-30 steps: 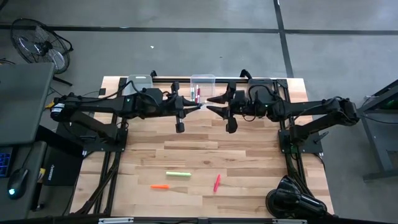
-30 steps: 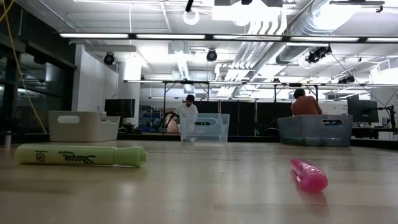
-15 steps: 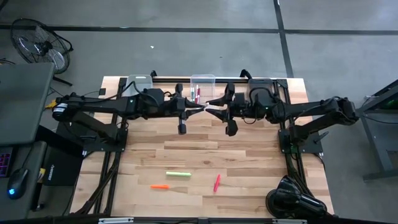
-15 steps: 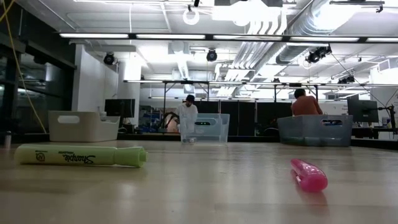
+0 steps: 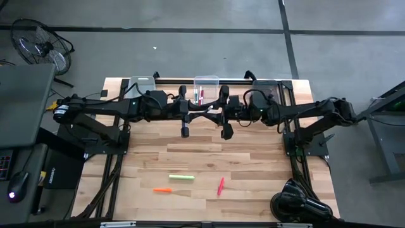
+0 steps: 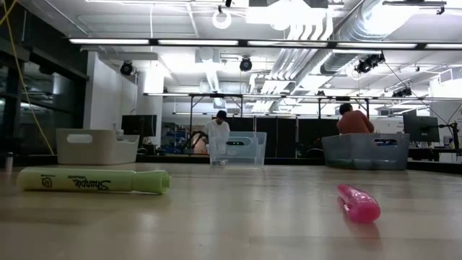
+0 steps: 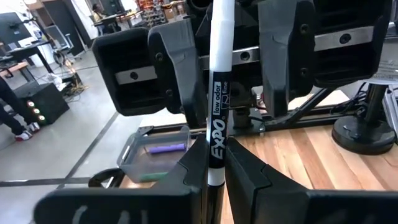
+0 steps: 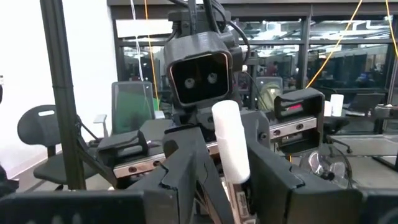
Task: Pick & Place Markers
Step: Put the black marker pen into the transparent bin
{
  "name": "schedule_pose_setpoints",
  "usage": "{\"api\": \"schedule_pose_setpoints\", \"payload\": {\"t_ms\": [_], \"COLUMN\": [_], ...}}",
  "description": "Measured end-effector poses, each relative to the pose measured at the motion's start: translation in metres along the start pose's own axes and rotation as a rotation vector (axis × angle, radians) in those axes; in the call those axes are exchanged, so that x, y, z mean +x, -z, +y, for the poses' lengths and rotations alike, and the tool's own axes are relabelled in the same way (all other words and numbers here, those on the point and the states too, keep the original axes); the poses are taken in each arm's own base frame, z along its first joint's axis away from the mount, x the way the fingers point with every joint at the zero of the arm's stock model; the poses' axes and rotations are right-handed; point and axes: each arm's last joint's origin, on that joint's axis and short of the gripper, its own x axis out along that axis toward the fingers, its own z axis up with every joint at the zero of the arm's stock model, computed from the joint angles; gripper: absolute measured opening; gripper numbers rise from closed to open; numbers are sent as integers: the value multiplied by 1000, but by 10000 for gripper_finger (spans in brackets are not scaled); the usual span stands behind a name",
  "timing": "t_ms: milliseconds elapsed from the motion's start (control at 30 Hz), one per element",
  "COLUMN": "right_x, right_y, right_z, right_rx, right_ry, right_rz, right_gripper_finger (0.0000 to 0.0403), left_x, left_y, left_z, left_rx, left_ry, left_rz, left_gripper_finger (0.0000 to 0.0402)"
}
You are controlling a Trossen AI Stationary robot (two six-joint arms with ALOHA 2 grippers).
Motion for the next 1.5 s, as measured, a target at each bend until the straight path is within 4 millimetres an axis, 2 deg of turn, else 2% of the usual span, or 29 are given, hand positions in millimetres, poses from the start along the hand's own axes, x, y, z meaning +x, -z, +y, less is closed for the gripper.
{"api": "schedule_pose_setpoints", "payload": {"t_ms": [267,567,800,933,1233,1367,1500], "right_x": [0,0,0,-1,-1,-1,-2], "right_y": [1,2,2,3,4,6,9], "right_z": [-1,-1,-4,-4,-4,-5,-7], "right_rx": [-7,-24,-19,-2,-2,-6,-1], "right_ry": [1,14,24,26,44,65,79], "right_rz": [20,27,31,42,49,70,106], "right_gripper_finger": [111,24,23,23,23,23,23], "left_x": [0,0,0,0,-2,-23,-49], "left_y": [0,0,0,1,3,-2,-3], "left_z": [0,-1,-1,-1,0,7,13], "left_rx": [-10,-29,-28,-11,-6,1,8], "left_ry": [0,23,22,23,17,-65,-128], "left_rz": [0,-4,-3,7,30,77,139], "left_gripper_finger": [30,31,34,65,185,211,215]}}
